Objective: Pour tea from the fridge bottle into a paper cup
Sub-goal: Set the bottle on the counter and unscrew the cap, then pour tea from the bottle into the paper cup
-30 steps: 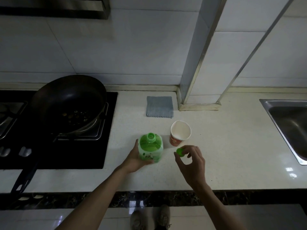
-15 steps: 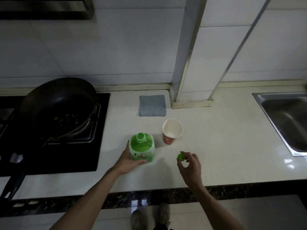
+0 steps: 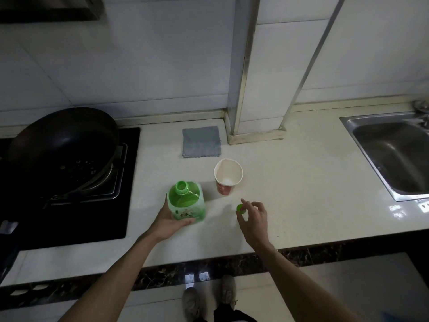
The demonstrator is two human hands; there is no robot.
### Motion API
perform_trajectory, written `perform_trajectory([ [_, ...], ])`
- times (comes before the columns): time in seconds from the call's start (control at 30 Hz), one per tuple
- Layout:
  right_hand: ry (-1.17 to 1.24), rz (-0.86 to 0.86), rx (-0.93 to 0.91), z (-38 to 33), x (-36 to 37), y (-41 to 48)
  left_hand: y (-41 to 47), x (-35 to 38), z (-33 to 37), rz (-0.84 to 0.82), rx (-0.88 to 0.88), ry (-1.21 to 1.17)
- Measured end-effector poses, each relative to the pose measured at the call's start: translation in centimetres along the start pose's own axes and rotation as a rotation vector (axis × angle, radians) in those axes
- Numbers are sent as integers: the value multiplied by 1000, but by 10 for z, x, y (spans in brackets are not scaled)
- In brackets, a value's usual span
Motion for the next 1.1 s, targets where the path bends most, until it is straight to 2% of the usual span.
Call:
perform_trajectory([
  [0.3, -70, -33, 5, 9, 6, -5, 0, 1, 2, 9, -16, -30],
  [0.57, -125, -105, 90, 12, 6, -8, 1, 2, 0, 16, -20, -48],
  [0.67, -151, -79, 82, 14, 6, -11, 1, 4, 1, 15, -15, -48],
  [0.83, -33, -57, -115, -15, -2, -21, 1, 1, 6, 9, 0, -46],
  [0.93, 45, -168, -249, -50, 6, -25, -2, -2, 8, 16, 7, -32],
  [1.1, 149, -348, -328, -98, 15, -25, -2, -1, 12, 14, 35, -59],
])
Point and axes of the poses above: each hand's wrist, its own y-axis towards the middle knuckle, its own x-axis out of the palm, z = x × y, the point moved 4 cm from there along y, towards the middle knuckle, and after that the axes turned 11 degrees about x, right-handed, at the moved point
